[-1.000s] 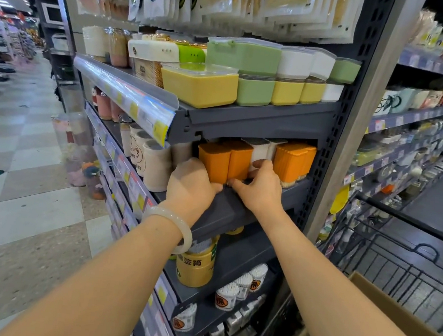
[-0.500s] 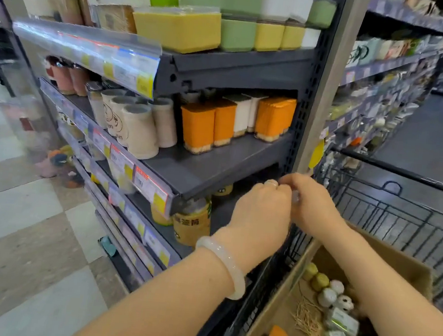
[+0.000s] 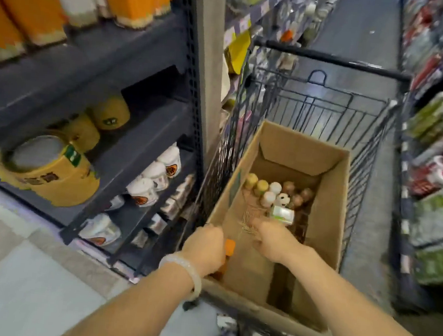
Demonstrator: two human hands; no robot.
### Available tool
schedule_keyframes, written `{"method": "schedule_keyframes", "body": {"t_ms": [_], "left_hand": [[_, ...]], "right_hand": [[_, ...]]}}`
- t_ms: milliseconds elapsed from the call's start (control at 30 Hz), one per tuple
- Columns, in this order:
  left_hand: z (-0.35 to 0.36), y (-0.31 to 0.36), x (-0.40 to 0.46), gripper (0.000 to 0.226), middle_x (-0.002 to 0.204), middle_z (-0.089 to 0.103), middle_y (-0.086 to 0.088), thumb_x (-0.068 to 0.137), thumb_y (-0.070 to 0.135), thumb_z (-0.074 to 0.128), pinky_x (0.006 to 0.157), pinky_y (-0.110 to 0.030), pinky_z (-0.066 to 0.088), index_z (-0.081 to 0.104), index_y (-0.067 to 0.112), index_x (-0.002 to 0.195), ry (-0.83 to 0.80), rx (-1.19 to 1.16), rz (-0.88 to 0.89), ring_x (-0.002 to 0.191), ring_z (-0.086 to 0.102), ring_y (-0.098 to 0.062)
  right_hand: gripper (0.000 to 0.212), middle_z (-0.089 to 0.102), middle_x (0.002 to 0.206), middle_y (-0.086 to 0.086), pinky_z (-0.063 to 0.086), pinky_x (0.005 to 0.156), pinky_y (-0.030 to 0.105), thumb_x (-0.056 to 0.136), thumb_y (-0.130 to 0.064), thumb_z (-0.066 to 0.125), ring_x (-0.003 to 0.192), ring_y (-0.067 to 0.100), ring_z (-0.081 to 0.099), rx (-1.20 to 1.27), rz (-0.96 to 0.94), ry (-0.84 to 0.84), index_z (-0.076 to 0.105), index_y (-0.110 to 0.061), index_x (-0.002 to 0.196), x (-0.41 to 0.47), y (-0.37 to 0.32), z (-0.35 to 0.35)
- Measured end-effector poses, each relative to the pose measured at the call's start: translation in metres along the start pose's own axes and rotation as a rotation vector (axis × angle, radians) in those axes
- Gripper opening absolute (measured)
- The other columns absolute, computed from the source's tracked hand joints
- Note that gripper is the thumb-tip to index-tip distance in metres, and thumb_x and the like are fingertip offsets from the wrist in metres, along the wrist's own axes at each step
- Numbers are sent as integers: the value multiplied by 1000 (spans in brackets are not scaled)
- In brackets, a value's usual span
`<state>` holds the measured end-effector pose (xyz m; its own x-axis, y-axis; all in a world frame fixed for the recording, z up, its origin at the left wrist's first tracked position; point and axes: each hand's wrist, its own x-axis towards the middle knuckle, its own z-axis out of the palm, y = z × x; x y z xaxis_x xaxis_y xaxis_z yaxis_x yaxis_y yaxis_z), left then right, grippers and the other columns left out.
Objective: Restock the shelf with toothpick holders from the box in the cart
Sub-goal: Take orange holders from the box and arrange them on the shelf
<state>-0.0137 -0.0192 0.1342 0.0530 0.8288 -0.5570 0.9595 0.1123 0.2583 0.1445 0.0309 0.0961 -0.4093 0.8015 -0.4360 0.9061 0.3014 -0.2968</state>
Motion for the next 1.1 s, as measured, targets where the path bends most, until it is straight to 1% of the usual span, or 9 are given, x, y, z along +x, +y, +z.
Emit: {"method": "schedule_keyframes", "body": {"t_ms": [67, 133, 300, 400, 533, 700, 800, 900, 1100], "left_hand": [[18, 3, 17, 14, 104, 60, -8, 96, 15, 47, 83, -37, 50, 55, 17, 85, -60, -40, -23, 98, 58, -29], [35, 6, 37, 21, 91, 59, -5, 94, 18, 49, 78, -35, 49, 47, 18, 73, -104, -90, -99, 93, 60, -29], [87, 6, 96, 15, 101, 61, -6, 93, 23, 50, 85, -33, 49, 58, 12, 95, -255, -204, -306, 98, 59, -27], [117, 0, 127, 29, 115, 59, -7, 90, 24, 58, 77, -29, 45, 55, 10, 115, -294, -230, -380, 105, 58, -26], [152, -6, 164, 46, 135, 50, -12, 93, 32, 54, 99, -36, 40, 49, 10, 132, -320, -165, -437, 124, 48, -30], [184, -20, 185, 39, 127, 57, -12, 95, 30, 48, 97, -35, 41, 54, 8, 127, -311, -200, -555, 118, 54, -28], [191, -22, 191, 46, 125, 55, -12, 97, 31, 45, 102, -34, 40, 39, 3, 133, -273, -249, -692, 118, 53, -26], [192, -21, 195, 58, 123, 55, -13, 91, 33, 55, 99, -37, 44, 32, 4, 136, -206, -350, -776, 114, 55, -28], [181, -14, 190, 68, 112, 58, -10, 83, 29, 66, 81, -37, 52, 29, 11, 136, -166, -423, -768, 97, 61, -26]], "right_hand": [[47, 53, 126, 17, 46, 92, 37, 87, -11, 56, 116, 34, 50, 27, 32, -95, 44, -11, 133, 13, 14, 21], [47, 50, 130, 17, 44, 95, 37, 89, -15, 57, 120, 34, 48, 55, 63, -176, 43, -10, 134, 28, 28, 41], [40, 58, 125, 14, 50, 92, 37, 88, -10, 55, 112, 31, 58, 79, 71, -314, 51, -8, 128, 69, 52, 89], [44, 59, 123, 14, 50, 87, 37, 89, -9, 53, 111, 32, 58, 142, 107, -346, 45, -11, 132, 91, 62, 115], [53, 56, 126, 16, 44, 88, 35, 93, -8, 49, 114, 32, 56, 314, 166, -374, 28, -10, 141, 117, 69, 145], [73, 45, 138, 12, 37, 97, 29, 88, -17, 64, 125, 27, 45, 609, 208, -379, 19, -15, 145, 134, 71, 176], [74, 40, 143, 11, 30, 97, 11, 85, -11, 67, 131, 26, 39, 691, 157, -336, 24, -15, 145, 144, 70, 189], [74, 43, 141, 9, 30, 108, 30, 81, -13, 70, 131, 26, 39, 668, 77, -329, 30, -18, 143, 153, 71, 199], [67, 51, 129, 9, 34, 96, 29, 79, -18, 71, 121, 25, 46, 643, 84, -306, 37, -16, 137, 147, 81, 190]]}}
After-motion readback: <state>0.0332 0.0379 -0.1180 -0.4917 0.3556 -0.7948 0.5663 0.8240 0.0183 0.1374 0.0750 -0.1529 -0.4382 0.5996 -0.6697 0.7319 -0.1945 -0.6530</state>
